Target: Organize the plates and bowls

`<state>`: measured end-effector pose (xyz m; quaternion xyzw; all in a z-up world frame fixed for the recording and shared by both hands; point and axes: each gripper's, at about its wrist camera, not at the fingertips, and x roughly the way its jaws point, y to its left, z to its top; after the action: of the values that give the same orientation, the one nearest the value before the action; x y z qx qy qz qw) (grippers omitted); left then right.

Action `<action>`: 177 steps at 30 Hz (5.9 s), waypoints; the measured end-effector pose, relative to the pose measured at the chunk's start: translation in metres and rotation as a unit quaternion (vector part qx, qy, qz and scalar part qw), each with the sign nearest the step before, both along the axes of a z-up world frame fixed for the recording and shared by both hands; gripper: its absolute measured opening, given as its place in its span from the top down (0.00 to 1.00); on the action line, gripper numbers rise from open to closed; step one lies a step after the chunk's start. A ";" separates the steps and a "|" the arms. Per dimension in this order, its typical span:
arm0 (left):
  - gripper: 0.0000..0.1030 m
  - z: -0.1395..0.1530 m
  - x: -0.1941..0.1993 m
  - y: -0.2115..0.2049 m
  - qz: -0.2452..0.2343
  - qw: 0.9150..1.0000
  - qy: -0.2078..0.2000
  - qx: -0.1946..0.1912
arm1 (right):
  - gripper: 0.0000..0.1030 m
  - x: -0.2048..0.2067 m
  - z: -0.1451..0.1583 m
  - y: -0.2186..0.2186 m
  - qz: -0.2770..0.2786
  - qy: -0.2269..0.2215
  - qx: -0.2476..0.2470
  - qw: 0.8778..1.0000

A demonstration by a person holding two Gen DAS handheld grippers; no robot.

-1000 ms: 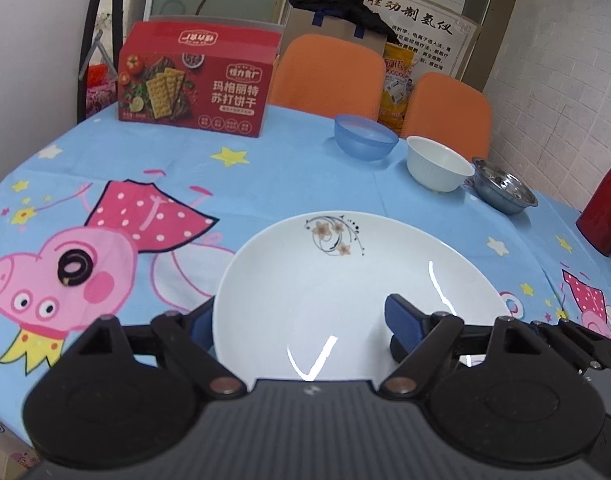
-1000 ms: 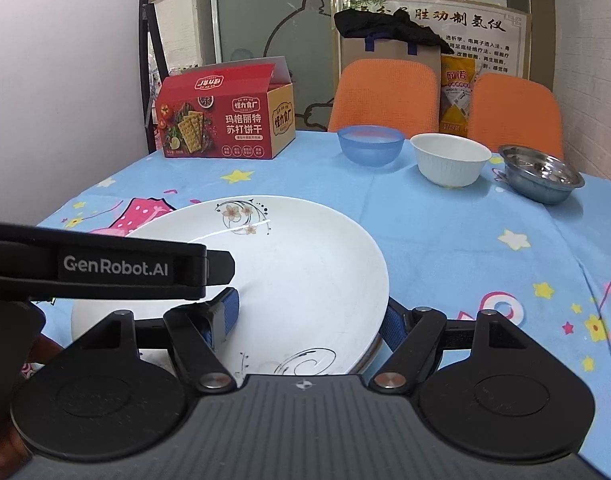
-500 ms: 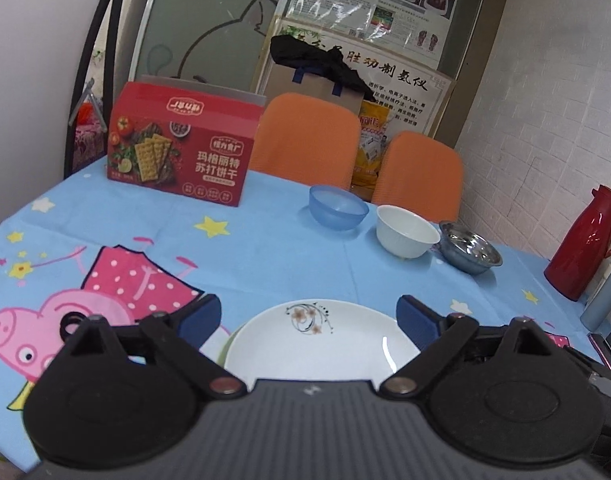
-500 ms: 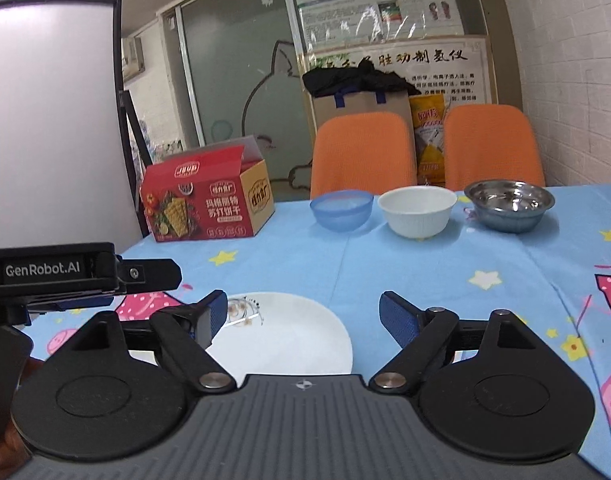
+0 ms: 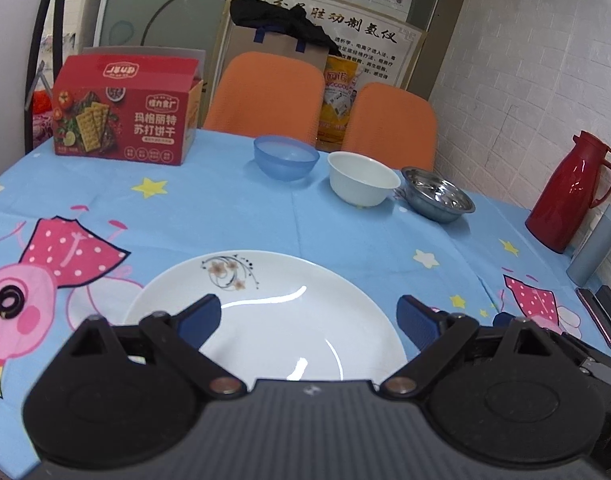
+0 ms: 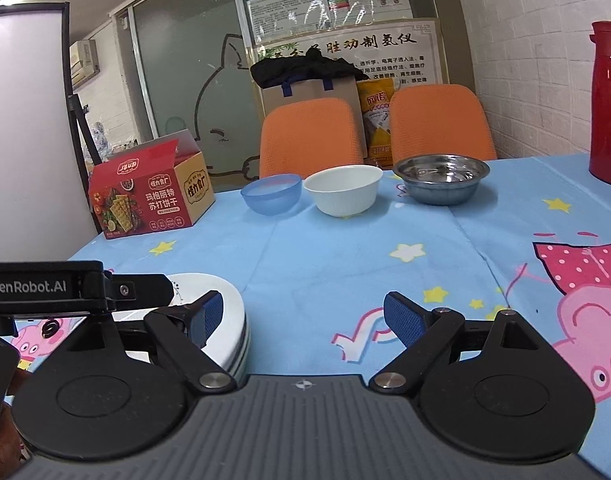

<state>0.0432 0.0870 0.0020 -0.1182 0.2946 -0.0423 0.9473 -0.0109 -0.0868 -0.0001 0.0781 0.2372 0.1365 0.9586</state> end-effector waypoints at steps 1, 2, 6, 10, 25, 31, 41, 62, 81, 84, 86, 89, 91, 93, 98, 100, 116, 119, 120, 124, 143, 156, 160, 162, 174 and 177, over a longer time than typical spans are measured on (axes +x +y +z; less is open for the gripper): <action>0.10 0.000 -0.001 -0.003 -0.002 1.000 0.001 0.002 | 0.00 -0.001 -0.002 -0.003 -0.002 0.004 0.001 1.000; 0.10 0.000 -0.001 -0.007 -0.005 1.000 0.003 0.006 | 0.00 -0.002 -0.003 -0.006 -0.004 0.006 0.002 1.000; 0.10 0.001 -0.007 -0.021 -0.015 1.000 0.007 0.014 | 0.00 -0.012 -0.005 -0.017 -0.010 0.010 0.011 1.000; 0.10 0.002 -0.015 -0.034 -0.023 1.000 0.004 0.019 | 0.00 -0.022 -0.004 -0.030 -0.020 0.005 0.016 1.000; 0.10 -0.004 0.008 -0.060 -0.046 0.998 0.026 0.030 | 0.00 -0.010 -0.016 -0.065 -0.056 0.025 0.029 0.998; 0.10 -0.002 0.037 -0.067 -0.065 0.997 0.044 0.020 | 0.00 0.011 -0.012 -0.083 -0.073 0.033 0.024 0.996; 0.10 0.030 0.090 -0.084 -0.094 0.995 0.041 0.012 | 0.00 0.103 0.042 -0.135 -0.106 -0.045 0.009 0.993; 0.10 0.031 0.316 -0.155 -0.140 0.974 0.082 -0.158 | 0.00 0.233 0.010 -0.202 -0.113 0.069 -0.036 0.991; 0.11 -0.027 0.416 -0.189 -0.201 0.972 0.116 0.023 | 0.00 0.304 -0.028 -0.152 -0.048 0.130 -0.074 0.988; 0.17 -0.027 0.407 -0.199 -0.227 0.966 0.117 0.036 | 0.00 0.301 -0.027 -0.144 -0.037 0.119 -0.086 0.988; 0.20 -0.026 0.401 -0.204 -0.234 0.964 0.119 0.035 | 0.09 0.298 -0.022 -0.143 -0.020 0.126 -0.062 0.990; 0.20 -0.020 0.389 -0.209 -0.234 0.964 0.117 0.040 | 0.06 0.285 -0.012 -0.142 -0.030 0.110 -0.068 0.991; 0.20 -0.016 0.382 -0.210 -0.235 0.964 0.122 0.032 | 0.06 0.276 -0.005 -0.147 -0.035 0.106 -0.063 0.992; 0.20 -0.011 0.375 -0.213 -0.234 0.964 0.122 0.028 | 0.06 0.266 0.000 -0.149 -0.038 0.102 -0.061 0.992; 0.20 -0.001 0.347 -0.219 -0.232 0.964 0.127 0.020 | 0.02 0.242 0.013 -0.150 -0.044 0.096 -0.061 0.992; 0.20 0.002 0.332 -0.218 -0.230 0.964 0.130 0.018 | 0.00 0.228 0.016 -0.149 -0.045 0.093 -0.056 0.993; 0.20 0.008 0.152 -0.147 -0.176 0.980 0.093 0.002 | 0.00 0.076 0.014 -0.089 -0.023 0.060 -0.014 0.998; 0.20 0.002 0.126 -0.132 -0.162 0.983 0.089 0.000 | 0.00 0.058 0.009 -0.074 -0.014 0.063 -0.016 0.998; 0.20 -0.001 0.120 -0.128 -0.158 0.983 0.089 0.001 | 0.00 0.054 0.008 -0.070 -0.011 0.065 -0.016 0.998; 0.20 -0.010 0.099 -0.117 -0.150 0.985 0.087 0.002 | 0.00 0.038 0.005 -0.059 -0.007 0.067 -0.022 0.998; 0.14 -0.034 0.109 -0.129 -0.166 0.982 0.093 0.000 | 0.00 0.025 -0.026 -0.071 -0.009 0.101 -0.020 0.995; 0.10 0.000 0.087 -0.122 -0.156 0.987 0.043 0.003 | 0.00 -0.003 -0.010 -0.138 -0.130 0.056 0.061 0.988; 0.10 0.001 0.081 -0.119 -0.152 0.987 0.042 0.002 | 0.00 -0.006 -0.011 -0.143 -0.142 0.061 0.062 0.986; 0.10 0.001 0.079 -0.116 -0.149 0.988 0.041 0.000 | 0.00 -0.007 -0.011 -0.142 -0.140 0.064 0.062 0.986; 0.10 0.000 0.075 -0.087 -0.130 0.991 0.042 -0.017 | 0.00 -0.003 -0.005 -0.121 -0.117 0.065 0.040 0.990; 0.10 0.000 0.075 -0.077 -0.126 0.991 0.042 -0.025 | 0.00 -0.001 -0.001 -0.113 -0.112 0.062 0.034 0.991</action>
<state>0.1183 0.0101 0.0020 -0.1053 0.3457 -0.1635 0.9180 -0.0121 -0.2000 -0.0006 0.1451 0.2807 0.0313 0.9482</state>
